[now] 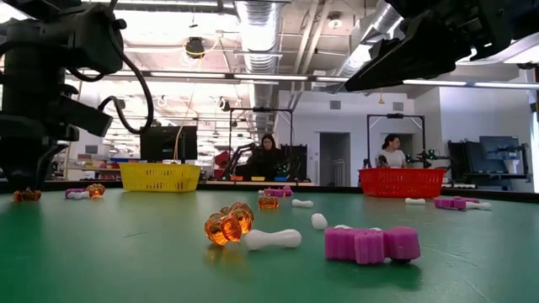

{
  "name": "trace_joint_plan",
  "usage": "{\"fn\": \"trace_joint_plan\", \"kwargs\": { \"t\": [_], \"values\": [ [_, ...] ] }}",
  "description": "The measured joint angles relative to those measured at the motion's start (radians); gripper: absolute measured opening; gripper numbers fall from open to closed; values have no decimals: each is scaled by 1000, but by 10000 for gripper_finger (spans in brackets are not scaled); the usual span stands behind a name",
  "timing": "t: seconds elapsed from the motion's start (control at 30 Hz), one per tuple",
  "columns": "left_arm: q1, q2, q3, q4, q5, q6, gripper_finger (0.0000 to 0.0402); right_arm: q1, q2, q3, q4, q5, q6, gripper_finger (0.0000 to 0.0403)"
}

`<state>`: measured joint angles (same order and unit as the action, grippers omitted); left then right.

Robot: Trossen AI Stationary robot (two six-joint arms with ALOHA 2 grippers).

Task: Sort Halloween decoration
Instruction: Put the white bone toy into the blue bin

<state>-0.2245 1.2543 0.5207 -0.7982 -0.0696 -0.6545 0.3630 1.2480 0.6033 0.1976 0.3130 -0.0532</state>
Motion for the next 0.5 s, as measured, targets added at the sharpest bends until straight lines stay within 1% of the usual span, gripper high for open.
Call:
{"fn": "trace_joint_plan", "kwargs": {
  "t": [0.07, 0.23, 0.3, 0.4, 0.47, 0.5],
  "values": [
    [0, -2, 1, 3, 3, 7, 13, 0, 0, 0, 1, 0, 0, 243],
    [1, -1, 44, -8, -14, 49, 11, 0, 0, 0, 7, 0, 0, 243],
    [1, -6, 100, -23, -15, 85, 8, 0, 0, 0, 8, 0, 0, 243],
    [1, -5, 186, -92, -17, 102, 3, 0, 0, 0, 23, 0, 0, 243],
    [-2, -6, 244, -84, -3, 96, 3, 0, 0, 0, 30, 0, 0, 243],
    [-9, -6, 270, -64, 22, 86, 4, 0, 0, 0, 31, 0, 0, 243]
  ]
}}
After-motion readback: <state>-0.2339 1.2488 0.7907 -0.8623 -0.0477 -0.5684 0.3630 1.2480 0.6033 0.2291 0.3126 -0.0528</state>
